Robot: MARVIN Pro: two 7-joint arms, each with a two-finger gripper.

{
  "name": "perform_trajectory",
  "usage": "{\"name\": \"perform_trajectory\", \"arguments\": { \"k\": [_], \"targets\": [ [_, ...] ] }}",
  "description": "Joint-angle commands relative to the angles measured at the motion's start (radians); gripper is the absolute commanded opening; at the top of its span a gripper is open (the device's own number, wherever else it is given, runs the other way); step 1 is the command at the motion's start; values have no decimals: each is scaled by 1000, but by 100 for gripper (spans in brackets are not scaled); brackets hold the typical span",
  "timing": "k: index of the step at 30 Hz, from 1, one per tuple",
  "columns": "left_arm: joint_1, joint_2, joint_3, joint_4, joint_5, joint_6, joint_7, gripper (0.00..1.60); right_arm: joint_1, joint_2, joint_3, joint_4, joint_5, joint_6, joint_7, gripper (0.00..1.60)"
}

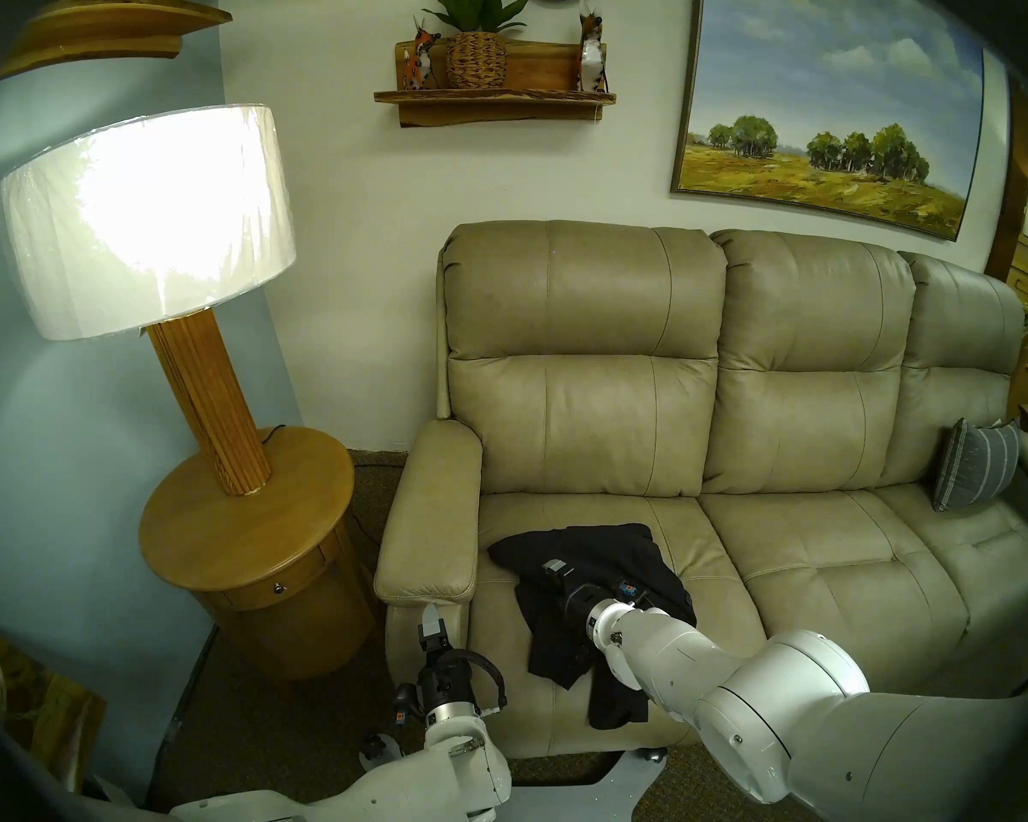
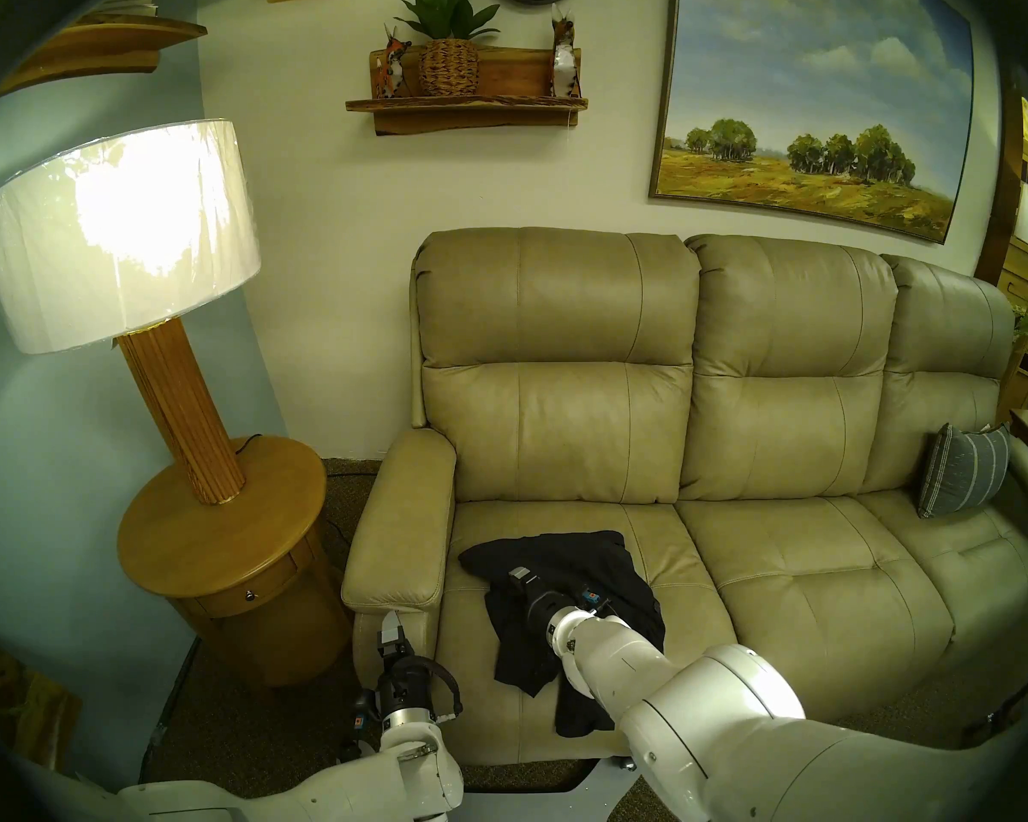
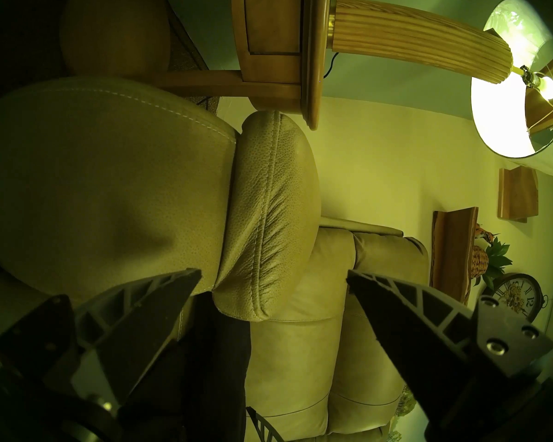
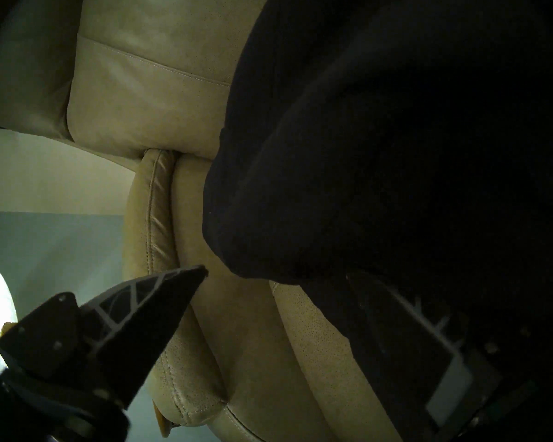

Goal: Drape jacket on sofa arm

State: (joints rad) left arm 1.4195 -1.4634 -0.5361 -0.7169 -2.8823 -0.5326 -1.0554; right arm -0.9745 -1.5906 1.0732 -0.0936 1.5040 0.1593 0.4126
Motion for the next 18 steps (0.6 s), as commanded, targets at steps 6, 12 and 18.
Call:
{"name": "perform_trajectory", "arguments": {
  "k": [6, 12, 18],
  "targets": [
    [-3, -1, 0, -3, 2, 0, -2, 160, 42, -63, 29, -24, 21, -37, -72, 160],
    [-3, -1, -1, -3, 2, 0, 0, 160, 36, -74, 35, -24, 20, -48, -96, 160],
    [-3, -1, -1, -3, 2, 0, 1, 160, 38, -74, 33, -26, 12, -57, -112, 50]
  ]
}}
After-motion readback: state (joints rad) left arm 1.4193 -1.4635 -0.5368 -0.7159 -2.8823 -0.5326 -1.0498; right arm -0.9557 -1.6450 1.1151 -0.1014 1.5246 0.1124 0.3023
